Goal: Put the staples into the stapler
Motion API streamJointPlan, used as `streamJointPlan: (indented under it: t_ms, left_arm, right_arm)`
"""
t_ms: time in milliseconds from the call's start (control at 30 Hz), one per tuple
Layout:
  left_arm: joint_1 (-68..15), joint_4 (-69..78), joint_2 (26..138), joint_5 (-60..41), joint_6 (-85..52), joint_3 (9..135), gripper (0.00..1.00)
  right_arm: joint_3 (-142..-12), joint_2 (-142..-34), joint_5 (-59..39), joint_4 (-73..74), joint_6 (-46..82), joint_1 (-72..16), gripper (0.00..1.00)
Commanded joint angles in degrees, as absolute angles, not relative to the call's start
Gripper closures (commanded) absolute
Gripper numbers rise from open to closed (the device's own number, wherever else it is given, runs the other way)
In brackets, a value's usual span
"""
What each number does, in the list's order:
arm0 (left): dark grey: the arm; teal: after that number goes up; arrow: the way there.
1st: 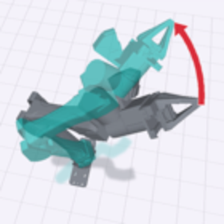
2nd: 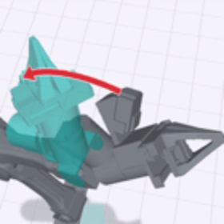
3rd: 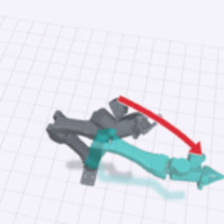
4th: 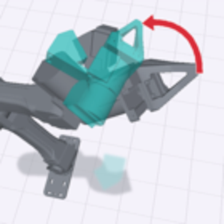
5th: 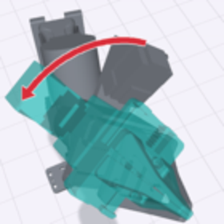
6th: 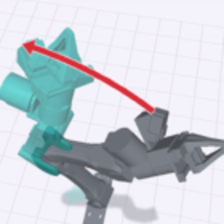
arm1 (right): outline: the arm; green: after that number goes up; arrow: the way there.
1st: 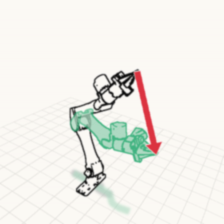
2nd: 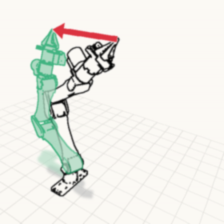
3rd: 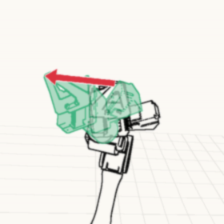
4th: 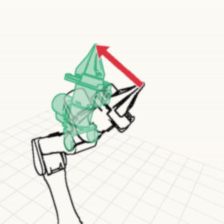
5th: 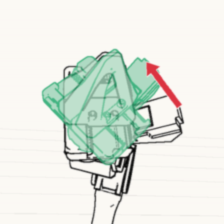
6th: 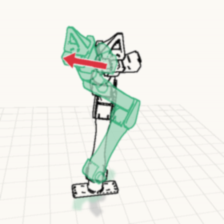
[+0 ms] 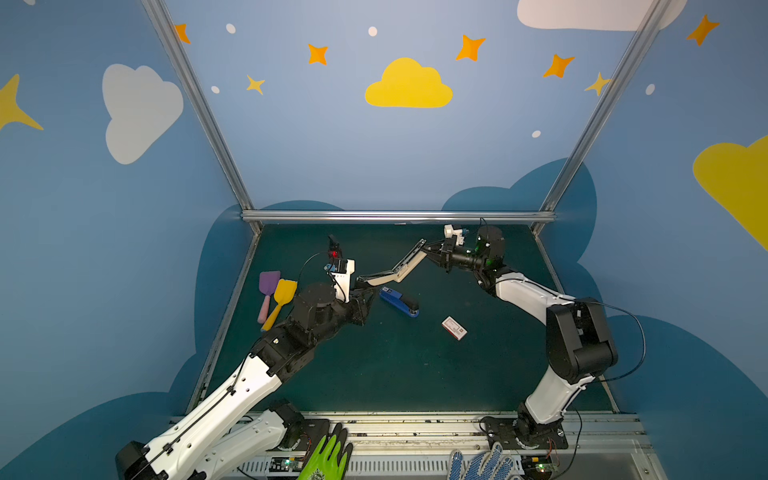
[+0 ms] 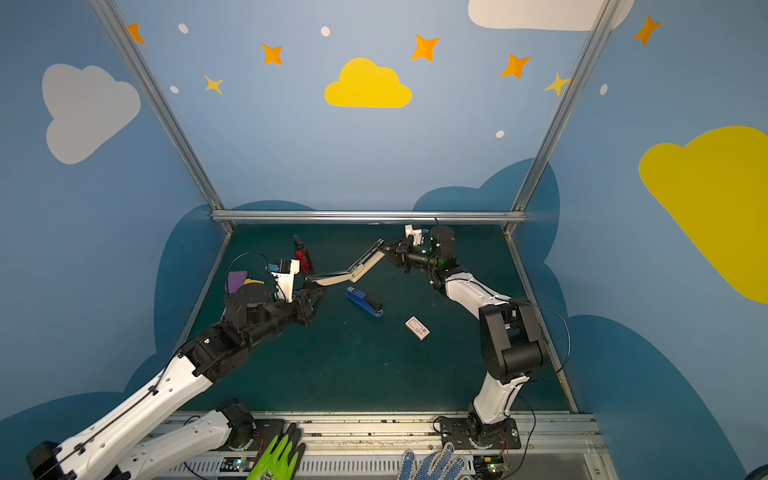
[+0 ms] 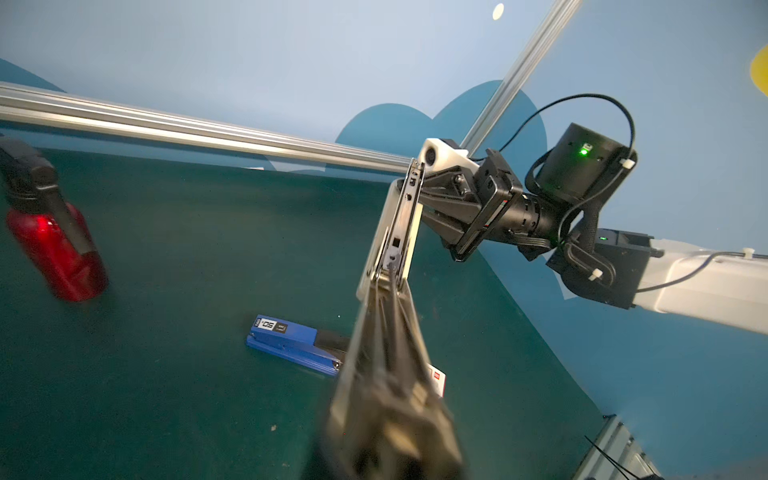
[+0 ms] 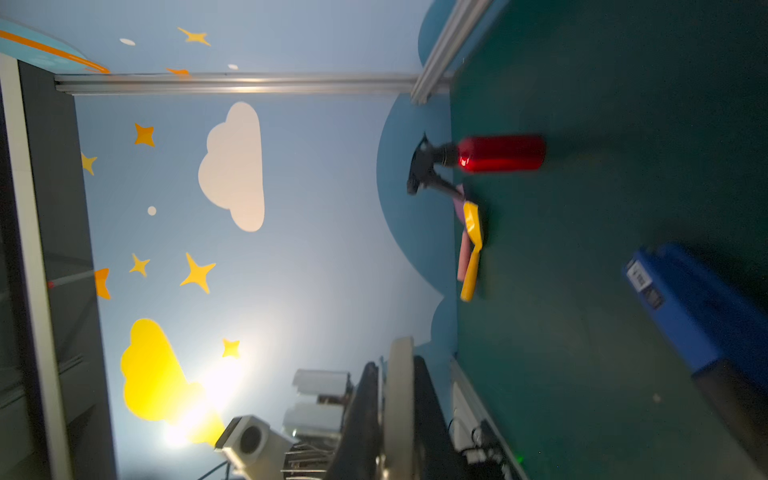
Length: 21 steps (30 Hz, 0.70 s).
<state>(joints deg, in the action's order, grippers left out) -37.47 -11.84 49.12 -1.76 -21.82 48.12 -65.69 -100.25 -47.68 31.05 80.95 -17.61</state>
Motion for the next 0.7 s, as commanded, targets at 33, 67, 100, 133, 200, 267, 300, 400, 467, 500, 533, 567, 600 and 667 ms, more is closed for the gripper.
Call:
streamJointPlan:
  t_ms: [33, 67, 100, 133, 200, 267, 300, 400, 467, 500, 533, 567, 600, 667]
  left_arm:
    - [-37.19, -10.59, 46.87, 0.1, -23.05, 47.05, 0.96]
    - [-37.16, -10.63, 46.89, 0.09, -23.15, 46.62, 0.96]
    - [-37.17, -10.48, 46.77, 0.1, -23.31, 46.06, 0.96]
    - [-37.2, -10.38, 46.67, 0.09, -23.53, 45.53, 0.96]
    - [-37.16, -10.54, 46.52, 0.22, -23.75, 44.93, 0.95]
    - [-37.17, -10.93, 46.36, 0.69, -23.94, 44.56, 0.94]
    - [-37.18, -11.15, 46.25, 0.96, -23.99, 44.43, 0.93]
    - [-37.18, -12.2, 46.05, 2.18, -23.97, 44.69, 0.85]
    - [-37.17, -13.53, 46.36, 3.1, -23.61, 45.43, 0.77]
    - [-37.22, -13.7, 46.68, 3.6, -23.6, 45.76, 0.73]
    - [-37.18, -13.6, 47.02, 3.95, -23.34, 45.92, 0.67]
    - [-37.13, -14.06, 47.44, 3.96, -22.85, 46.36, 0.62]
    - [-37.08, -14.54, 48.14, 4.09, -22.34, 47.12, 0.58]
    - [-36.84, -16.1, 50.13, 3.98, -21.64, 48.96, 0.52]
  right_arm:
    - [-67.34, -100.47, -41.62, 36.65, 83.28, -14.44, 1.0]
    - [-67.16, -100.44, -41.5, 37.39, 83.68, -14.4, 1.0]
    - [-67.06, -100.46, -41.54, 37.8, 83.91, -14.41, 1.0]
    - [-67.02, -100.46, -41.53, 37.84, 84.02, -14.43, 1.0]
    - [-66.61, -100.31, -41.53, 38.23, 83.98, -14.46, 1.0]
    - [-65.91, -100.28, -41.61, 38.99, 84.19, -14.44, 1.0]
    - [-65.55, -100.28, -41.75, 39.02, 84.5, -14.37, 1.0]
    - [-64.67, -100.46, -42.27, 41.76, 85.07, -14.48, 1.0]
    - [-64.19, -100.82, -43.13, 43.2, 85.56, -14.55, 1.0]
    - [-63.87, -100.97, -43.51, 43.39, 85.76, -14.77, 1.0]
    - [-63.41, -101.07, -43.83, 43.81, 85.7, -15.03, 1.0]
    - [-62.96, -101.13, -44.28, 44.11, 85.56, -15.31, 1.0]
    - [-62.52, -101.33, -44.81, 44.33, 85.4, -15.67, 1.0]
    - [-61.52, -101.66, -45.44, 45.68, 85.45, -16.38, 1.0]
